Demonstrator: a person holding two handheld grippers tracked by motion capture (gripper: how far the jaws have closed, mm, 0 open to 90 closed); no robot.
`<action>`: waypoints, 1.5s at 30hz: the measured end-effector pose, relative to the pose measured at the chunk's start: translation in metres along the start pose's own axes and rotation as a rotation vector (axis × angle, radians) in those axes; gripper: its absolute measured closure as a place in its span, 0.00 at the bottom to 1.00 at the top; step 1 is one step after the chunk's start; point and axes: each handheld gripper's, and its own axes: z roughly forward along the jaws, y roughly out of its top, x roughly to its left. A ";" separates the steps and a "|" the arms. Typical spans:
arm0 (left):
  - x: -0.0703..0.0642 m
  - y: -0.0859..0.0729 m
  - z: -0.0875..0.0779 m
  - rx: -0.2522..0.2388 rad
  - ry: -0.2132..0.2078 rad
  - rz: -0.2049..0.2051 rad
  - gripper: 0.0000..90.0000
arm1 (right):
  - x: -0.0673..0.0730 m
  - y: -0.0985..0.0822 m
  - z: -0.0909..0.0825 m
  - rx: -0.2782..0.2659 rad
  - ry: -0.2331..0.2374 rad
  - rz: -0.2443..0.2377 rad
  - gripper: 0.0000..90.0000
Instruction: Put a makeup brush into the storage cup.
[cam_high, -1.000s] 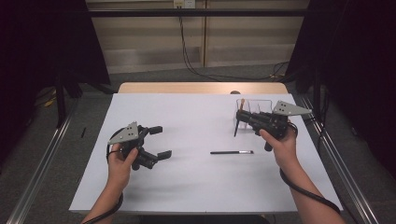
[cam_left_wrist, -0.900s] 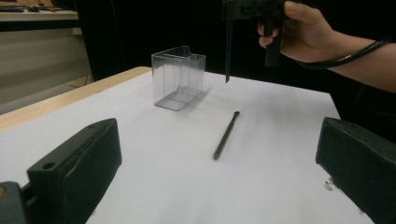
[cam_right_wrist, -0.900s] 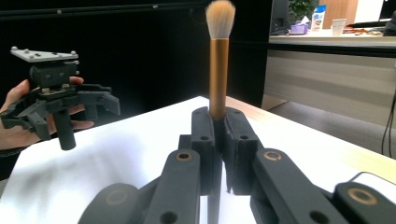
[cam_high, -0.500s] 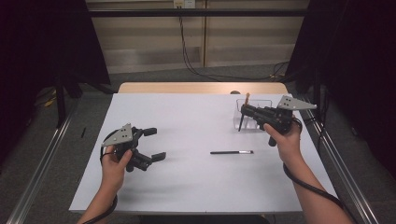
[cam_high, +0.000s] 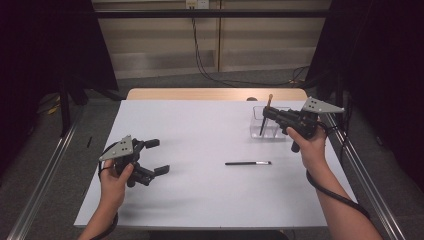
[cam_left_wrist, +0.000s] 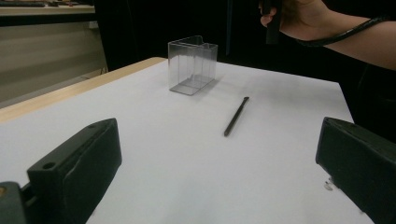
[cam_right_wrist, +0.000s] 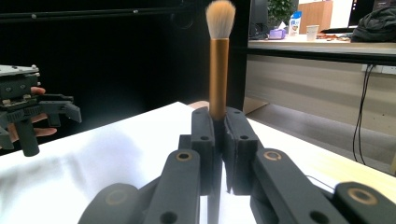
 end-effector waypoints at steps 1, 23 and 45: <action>0.001 0.000 -0.001 0.003 0.001 0.000 0.00 | -0.001 0.001 0.000 0.002 -0.002 -0.004 0.93; 0.000 -0.008 -0.022 0.011 0.032 0.005 0.00 | -0.020 0.008 -0.007 -0.010 -0.051 0.000 0.93; -0.003 -0.018 -0.025 0.026 0.027 0.008 0.01 | -0.043 0.014 -0.022 -0.020 -0.133 0.002 0.93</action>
